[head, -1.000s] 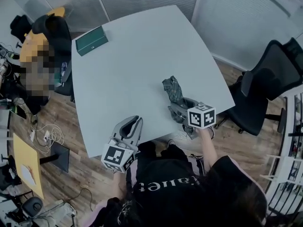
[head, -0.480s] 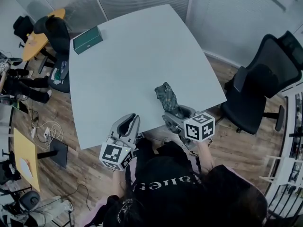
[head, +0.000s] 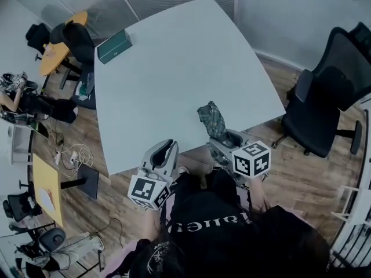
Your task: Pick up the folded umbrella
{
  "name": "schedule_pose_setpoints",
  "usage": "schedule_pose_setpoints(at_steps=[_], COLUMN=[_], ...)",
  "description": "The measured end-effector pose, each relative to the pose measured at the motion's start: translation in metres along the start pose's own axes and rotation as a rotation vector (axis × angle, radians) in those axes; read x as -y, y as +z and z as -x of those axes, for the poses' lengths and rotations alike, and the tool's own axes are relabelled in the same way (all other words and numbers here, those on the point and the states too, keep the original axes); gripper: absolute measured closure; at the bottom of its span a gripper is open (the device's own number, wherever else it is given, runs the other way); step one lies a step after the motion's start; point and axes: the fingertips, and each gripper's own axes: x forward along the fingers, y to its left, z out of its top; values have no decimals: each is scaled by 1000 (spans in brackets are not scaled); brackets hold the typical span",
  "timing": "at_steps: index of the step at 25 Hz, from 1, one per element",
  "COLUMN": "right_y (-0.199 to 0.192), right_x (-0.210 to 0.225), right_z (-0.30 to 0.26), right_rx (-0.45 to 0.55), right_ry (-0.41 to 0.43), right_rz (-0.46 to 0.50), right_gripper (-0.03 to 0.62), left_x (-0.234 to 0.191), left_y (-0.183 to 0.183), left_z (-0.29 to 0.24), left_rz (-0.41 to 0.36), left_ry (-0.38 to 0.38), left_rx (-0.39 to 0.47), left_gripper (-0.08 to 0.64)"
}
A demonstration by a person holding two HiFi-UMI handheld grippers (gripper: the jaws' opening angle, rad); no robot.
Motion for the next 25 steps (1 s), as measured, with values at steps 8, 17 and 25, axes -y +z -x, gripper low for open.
schedule_pose_setpoints(at_steps=[8,17,25], right_y=[-7,-24,-58], right_x=[-9,-56,-129], right_z=[10,18,19], right_rx=[44,96,117], right_ry=[-27,-58,-51], right_rz=[-24,-72,-102], right_gripper=[360,360,360], left_x=[15,2,-7], left_y=[-5,-25,-50], left_z=[11,70,141], left_rz=[-19,-8,23], left_ry=[-37,-41,-62], left_rx=[-12,14,54], left_gripper=[500,500,500])
